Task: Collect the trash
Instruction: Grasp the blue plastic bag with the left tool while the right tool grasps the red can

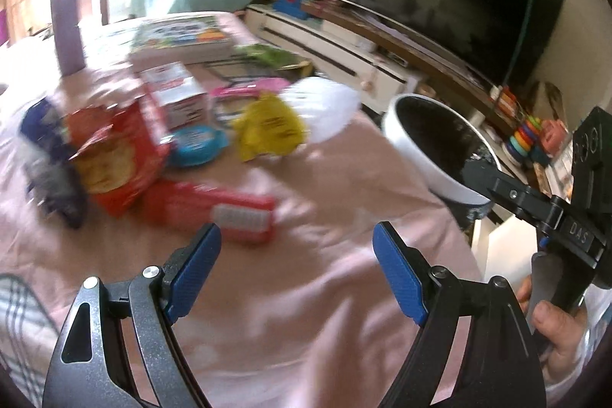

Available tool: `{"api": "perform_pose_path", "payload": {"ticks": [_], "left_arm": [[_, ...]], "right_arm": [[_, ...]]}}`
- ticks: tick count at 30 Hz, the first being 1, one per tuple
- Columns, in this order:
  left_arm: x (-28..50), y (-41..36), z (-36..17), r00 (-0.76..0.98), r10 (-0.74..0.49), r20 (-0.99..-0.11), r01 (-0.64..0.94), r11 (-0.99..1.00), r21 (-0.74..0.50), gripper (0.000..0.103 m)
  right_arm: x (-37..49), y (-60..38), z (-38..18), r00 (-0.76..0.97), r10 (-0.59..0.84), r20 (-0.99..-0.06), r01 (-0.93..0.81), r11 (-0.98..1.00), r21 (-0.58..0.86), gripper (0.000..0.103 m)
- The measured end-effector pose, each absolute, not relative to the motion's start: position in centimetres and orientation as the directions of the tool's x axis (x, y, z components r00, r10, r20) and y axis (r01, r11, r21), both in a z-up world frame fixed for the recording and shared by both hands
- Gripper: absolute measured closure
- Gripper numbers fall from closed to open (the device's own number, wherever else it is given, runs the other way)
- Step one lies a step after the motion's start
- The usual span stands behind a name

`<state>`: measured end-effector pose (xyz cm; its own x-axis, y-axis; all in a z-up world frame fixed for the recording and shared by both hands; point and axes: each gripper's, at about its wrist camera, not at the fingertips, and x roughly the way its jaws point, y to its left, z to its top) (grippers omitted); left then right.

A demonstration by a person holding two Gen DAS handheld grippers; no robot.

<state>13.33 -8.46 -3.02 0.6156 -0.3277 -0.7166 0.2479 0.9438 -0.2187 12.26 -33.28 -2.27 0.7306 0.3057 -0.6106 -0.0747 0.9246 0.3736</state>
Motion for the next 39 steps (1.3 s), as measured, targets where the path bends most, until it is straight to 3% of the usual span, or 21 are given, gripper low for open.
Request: {"api": "perform_pose_path", "payload": {"ticks": [13,32,37,39], "left_arm": [[12.0,-1.6,-3.3,0.653,-0.252,-0.714,0.111,0.965,-0.239,0.019],[16.6,7.3,-3.3,0.631,-0.105,-0.768,-0.123,0.965,-0.233,0.019],[18.9,7.9,-4.5,0.614,-0.074,-0.786,-0.154,0.965,-0.211,0.020],[19.2,7.7,-4.9,0.611,-0.087,-0.787,-0.142,0.966,-0.217,0.031]], "right_arm": [[13.1,-27.0,-3.0,0.684,0.377,-0.624,-0.173,0.915,0.364,0.003],[15.6,-16.0,-3.7,0.511,0.513,-0.690,-0.545,0.814,0.202,0.005],[16.9,-13.9,-5.0,0.474,0.496,-0.727,-0.582,0.796,0.164,0.013],[17.3,-13.4,-5.7,0.462,0.478,-0.747,-0.585,0.798,0.149,0.020]]}}
